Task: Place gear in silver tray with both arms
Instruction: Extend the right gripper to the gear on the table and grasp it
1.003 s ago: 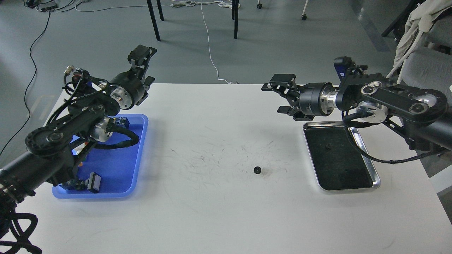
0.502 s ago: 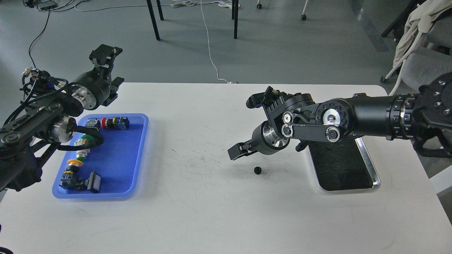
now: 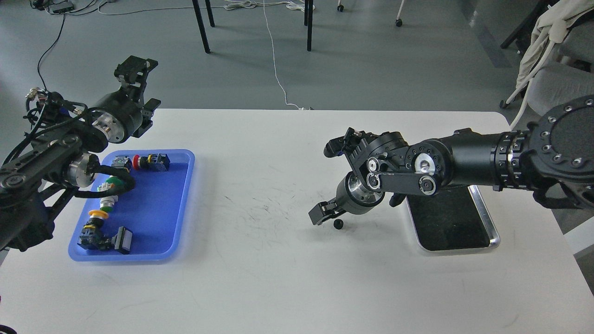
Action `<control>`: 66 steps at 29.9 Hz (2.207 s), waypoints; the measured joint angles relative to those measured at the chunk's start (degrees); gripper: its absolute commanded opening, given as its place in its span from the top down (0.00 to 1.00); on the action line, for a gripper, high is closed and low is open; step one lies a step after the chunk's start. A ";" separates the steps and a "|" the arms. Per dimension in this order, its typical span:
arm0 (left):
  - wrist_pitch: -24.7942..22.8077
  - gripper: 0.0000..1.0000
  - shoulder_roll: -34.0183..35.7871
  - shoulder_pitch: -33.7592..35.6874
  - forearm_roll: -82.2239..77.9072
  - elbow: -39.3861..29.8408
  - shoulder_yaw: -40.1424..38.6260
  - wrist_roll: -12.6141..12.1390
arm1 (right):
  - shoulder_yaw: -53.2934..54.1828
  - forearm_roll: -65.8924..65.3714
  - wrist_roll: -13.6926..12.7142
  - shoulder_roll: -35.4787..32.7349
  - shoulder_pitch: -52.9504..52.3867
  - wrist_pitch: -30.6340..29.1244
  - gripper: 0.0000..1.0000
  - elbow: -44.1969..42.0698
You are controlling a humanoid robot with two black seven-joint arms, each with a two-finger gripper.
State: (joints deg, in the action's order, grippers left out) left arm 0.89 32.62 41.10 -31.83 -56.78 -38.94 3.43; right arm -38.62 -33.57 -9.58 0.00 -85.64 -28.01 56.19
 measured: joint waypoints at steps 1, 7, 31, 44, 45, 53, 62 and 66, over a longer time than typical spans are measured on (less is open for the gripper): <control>0.00 0.02 0.00 0.00 -0.01 0.00 0.00 0.09 | -0.24 0.00 0.00 0.00 0.06 0.00 0.07 -0.01; 0.00 0.02 -0.08 0.00 -0.04 0.00 0.00 0.86 | -0.83 1.47 0.05 0.00 0.47 0.00 0.11 -0.02; 0.70 0.02 -0.27 -0.01 -0.05 0.01 0.00 0.97 | -2.25 2.16 0.35 0.00 1.09 0.00 0.34 -1.38; 0.77 0.02 -0.28 0.04 -0.08 0.01 0.00 0.97 | -2.25 2.46 0.78 0.00 0.92 0.01 0.40 -1.08; 0.79 0.02 -0.28 0.04 -0.08 0.01 0.00 0.97 | -2.25 2.46 0.78 0.00 0.92 0.01 0.41 -1.08; 0.86 0.02 -0.36 0.04 -0.05 0.01 0.00 0.97 | -2.24 2.59 0.97 0.00 0.58 0.01 0.50 -0.99; 0.86 0.02 -0.45 0.04 -0.04 0.01 0.00 0.97 | -2.44 2.56 0.97 0.00 0.69 0.01 0.52 -0.10; 0.86 0.02 -0.45 0.05 -0.04 0.01 0.00 0.97 | -2.47 2.55 0.97 -0.01 0.77 0.01 0.53 -0.04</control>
State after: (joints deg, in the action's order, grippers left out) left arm 1.75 32.17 41.16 -31.87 -56.78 -38.94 4.39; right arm -41.09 -31.02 -8.61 0.00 -84.87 -28.00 56.15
